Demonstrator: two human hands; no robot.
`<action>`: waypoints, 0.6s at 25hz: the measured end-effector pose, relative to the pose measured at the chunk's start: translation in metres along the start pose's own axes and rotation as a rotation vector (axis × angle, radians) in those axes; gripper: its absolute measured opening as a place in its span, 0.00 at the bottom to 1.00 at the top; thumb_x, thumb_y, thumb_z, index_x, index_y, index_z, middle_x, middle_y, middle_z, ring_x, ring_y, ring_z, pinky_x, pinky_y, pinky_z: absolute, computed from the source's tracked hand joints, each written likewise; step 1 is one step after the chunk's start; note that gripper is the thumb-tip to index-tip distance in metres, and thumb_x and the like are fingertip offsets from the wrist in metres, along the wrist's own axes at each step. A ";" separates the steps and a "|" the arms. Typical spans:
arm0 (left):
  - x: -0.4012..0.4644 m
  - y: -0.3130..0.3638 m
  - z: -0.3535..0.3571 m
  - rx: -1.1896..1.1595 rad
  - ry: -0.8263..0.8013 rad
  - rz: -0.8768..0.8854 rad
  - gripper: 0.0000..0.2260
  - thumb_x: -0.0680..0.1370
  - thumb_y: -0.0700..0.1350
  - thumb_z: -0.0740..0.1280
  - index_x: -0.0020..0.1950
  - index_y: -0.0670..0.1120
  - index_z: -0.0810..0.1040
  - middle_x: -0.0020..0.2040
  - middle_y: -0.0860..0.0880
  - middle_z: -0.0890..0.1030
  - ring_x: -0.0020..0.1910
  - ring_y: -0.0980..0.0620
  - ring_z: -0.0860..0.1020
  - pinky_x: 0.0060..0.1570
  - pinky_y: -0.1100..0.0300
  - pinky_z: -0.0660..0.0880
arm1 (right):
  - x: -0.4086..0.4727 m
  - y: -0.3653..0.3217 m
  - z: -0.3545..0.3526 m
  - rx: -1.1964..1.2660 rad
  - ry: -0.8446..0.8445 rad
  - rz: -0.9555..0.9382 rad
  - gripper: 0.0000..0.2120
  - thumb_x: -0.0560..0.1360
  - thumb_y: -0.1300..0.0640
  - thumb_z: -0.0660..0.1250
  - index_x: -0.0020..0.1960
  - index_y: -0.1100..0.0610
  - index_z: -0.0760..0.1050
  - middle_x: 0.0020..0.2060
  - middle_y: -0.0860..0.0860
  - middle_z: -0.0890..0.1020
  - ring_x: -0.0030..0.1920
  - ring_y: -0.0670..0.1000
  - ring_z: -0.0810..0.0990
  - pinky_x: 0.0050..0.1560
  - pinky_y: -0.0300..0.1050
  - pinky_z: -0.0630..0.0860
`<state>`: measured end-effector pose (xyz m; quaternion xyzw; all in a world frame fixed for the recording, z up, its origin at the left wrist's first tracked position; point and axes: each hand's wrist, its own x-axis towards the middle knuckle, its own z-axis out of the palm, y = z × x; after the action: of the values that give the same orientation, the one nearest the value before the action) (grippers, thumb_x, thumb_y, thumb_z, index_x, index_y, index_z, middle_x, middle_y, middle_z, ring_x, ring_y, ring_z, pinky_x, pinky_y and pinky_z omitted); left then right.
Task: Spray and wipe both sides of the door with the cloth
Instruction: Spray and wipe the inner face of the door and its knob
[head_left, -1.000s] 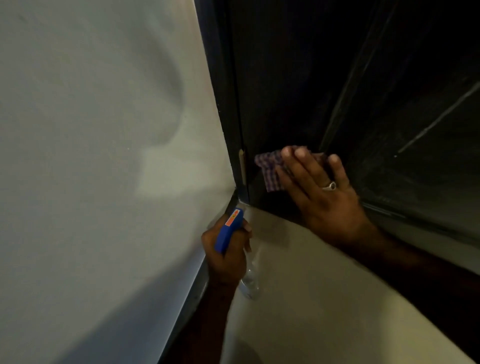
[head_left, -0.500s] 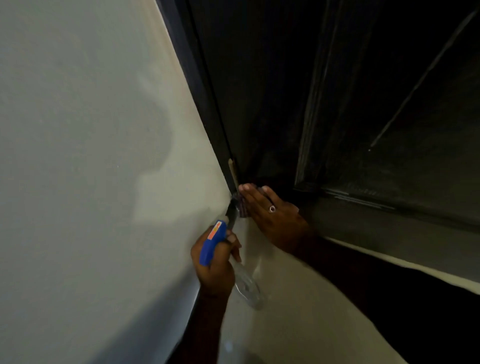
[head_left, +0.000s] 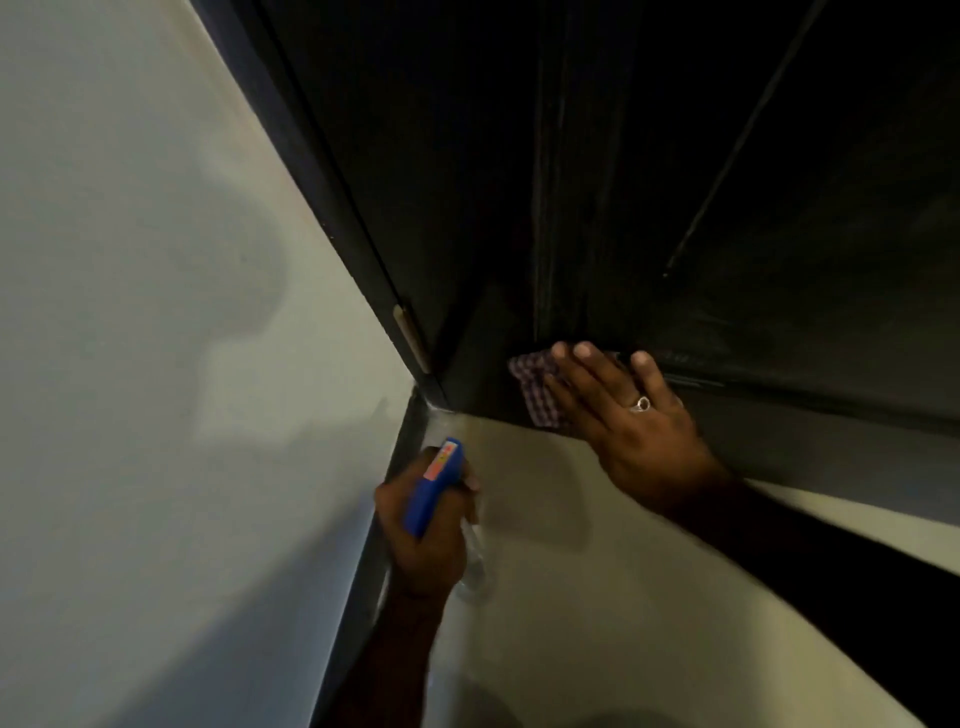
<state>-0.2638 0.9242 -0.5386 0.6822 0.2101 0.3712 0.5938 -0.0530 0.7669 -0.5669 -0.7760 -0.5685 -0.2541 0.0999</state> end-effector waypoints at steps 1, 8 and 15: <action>-0.005 0.002 0.009 0.025 -0.069 0.012 0.06 0.74 0.42 0.66 0.39 0.42 0.79 0.32 0.42 0.77 0.28 0.40 0.75 0.27 0.50 0.73 | -0.020 0.000 0.015 -0.035 -0.061 -0.034 0.25 0.89 0.59 0.49 0.86 0.58 0.57 0.86 0.55 0.58 0.85 0.56 0.59 0.86 0.59 0.51; -0.007 0.007 0.004 0.025 -0.082 -0.043 0.09 0.73 0.42 0.63 0.41 0.50 0.82 0.35 0.49 0.80 0.31 0.49 0.79 0.33 0.58 0.78 | -0.079 0.020 0.011 0.123 -0.402 -0.064 0.27 0.90 0.52 0.44 0.88 0.46 0.45 0.88 0.45 0.49 0.85 0.55 0.60 0.76 0.62 0.71; -0.003 -0.001 0.013 0.251 -0.145 -0.150 0.12 0.72 0.48 0.65 0.40 0.38 0.79 0.34 0.45 0.80 0.32 0.44 0.79 0.35 0.48 0.80 | -0.034 0.023 -0.008 -0.064 0.140 0.002 0.15 0.85 0.59 0.61 0.68 0.58 0.81 0.59 0.59 0.76 0.50 0.61 0.75 0.48 0.55 0.70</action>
<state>-0.2560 0.9138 -0.5405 0.7584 0.2620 0.2463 0.5436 -0.0411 0.7273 -0.5742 -0.7596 -0.5512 -0.3256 0.1150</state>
